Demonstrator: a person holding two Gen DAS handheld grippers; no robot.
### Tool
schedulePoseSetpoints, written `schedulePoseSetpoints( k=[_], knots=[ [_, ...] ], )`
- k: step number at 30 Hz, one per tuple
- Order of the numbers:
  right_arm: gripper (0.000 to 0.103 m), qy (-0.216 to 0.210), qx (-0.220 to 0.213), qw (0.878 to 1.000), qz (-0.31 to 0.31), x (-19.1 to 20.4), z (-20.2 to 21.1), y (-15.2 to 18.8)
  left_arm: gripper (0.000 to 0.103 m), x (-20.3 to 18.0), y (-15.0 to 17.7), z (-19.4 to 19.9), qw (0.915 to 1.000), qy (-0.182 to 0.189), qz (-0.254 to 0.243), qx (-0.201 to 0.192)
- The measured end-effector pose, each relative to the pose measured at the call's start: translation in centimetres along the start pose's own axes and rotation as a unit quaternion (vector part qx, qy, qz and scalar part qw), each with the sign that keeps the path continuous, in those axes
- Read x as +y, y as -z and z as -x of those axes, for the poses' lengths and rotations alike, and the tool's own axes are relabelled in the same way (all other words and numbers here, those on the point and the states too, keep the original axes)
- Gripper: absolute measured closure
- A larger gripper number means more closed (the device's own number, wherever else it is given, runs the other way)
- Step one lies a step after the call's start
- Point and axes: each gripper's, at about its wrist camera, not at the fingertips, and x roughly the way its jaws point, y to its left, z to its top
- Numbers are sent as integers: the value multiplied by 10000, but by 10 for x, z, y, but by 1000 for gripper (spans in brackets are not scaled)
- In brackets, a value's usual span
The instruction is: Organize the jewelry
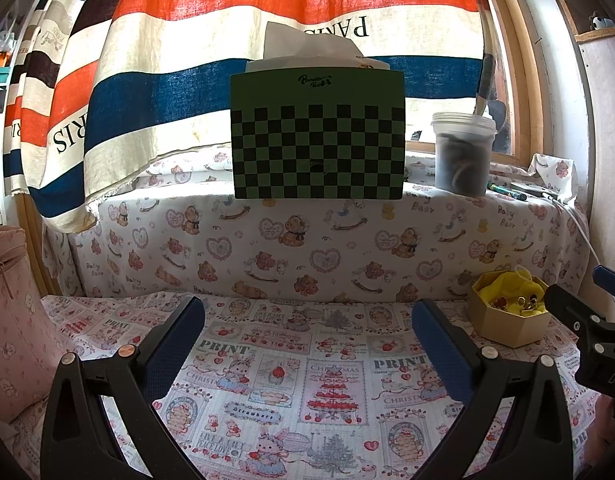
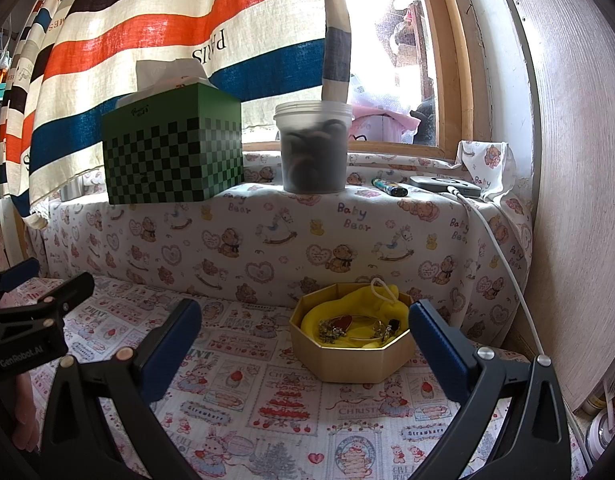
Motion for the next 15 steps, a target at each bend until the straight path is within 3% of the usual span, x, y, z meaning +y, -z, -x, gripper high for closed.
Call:
schedulePoseSetpoints(
  k=[15],
  knots=[
    [0,-4,0,10000,2,0,0,0,0,0,0,0,10000,29,-10,-2]
  ],
)
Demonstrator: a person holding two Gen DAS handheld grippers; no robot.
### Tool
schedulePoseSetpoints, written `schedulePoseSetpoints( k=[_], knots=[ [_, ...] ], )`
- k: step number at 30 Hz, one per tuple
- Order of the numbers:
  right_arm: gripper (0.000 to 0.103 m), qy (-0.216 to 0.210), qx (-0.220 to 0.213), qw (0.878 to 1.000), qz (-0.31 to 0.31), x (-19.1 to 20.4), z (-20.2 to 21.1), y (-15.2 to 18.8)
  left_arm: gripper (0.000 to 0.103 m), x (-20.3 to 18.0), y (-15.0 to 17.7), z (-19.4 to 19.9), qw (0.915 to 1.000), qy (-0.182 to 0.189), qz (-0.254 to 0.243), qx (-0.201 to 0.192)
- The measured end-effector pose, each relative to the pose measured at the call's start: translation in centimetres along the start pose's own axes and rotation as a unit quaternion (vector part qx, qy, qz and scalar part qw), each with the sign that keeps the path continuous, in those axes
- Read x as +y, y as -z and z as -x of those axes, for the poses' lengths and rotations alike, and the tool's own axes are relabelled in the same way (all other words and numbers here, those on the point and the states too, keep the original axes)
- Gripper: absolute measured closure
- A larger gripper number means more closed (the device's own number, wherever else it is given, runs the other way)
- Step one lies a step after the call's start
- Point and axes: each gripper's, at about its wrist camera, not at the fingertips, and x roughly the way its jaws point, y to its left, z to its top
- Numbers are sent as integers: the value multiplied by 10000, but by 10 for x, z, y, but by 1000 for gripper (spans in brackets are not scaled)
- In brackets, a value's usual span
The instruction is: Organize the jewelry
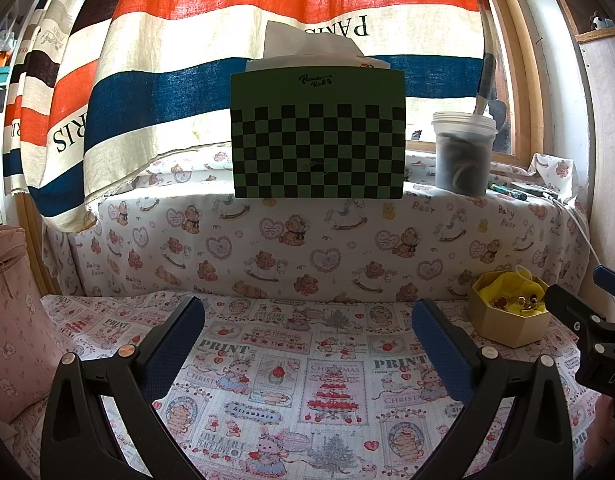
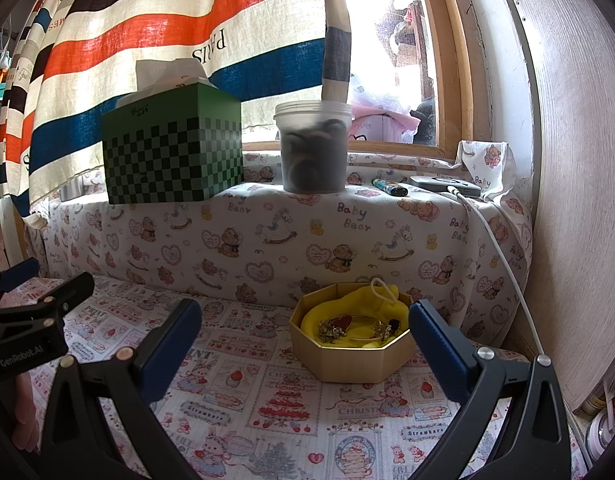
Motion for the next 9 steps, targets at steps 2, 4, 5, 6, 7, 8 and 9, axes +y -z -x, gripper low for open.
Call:
schedulePoseSetpoints(
  k=[2,4,5,6,7,8,9],
  knots=[
    [0,0,-1,10000,0,0,0,0,0,0,0,0,10000,-7,-5,1],
    [0,-1,-2,10000,0,0,-1,0,0,0,0,0,10000,-3,-2,3],
    [0,-2,0,10000,1,0,-1,0,0,-1,0,0,10000,-4,-1,8],
    [0,-3,2,10000,2,0,-1,0,0,-1,0,0,10000,-6,-3,11],
    [0,-2,3,10000,2,0,-1,0,0,-1,0,0,10000,-5,-5,10],
    [0,-3,0,10000,0,0,0,0,0,-1,-1,0,10000,-3,-5,11],
    [0,-2,-2,10000,0,0,-1,0,0,-1,-1,0,10000,-4,-6,7]
  ],
)
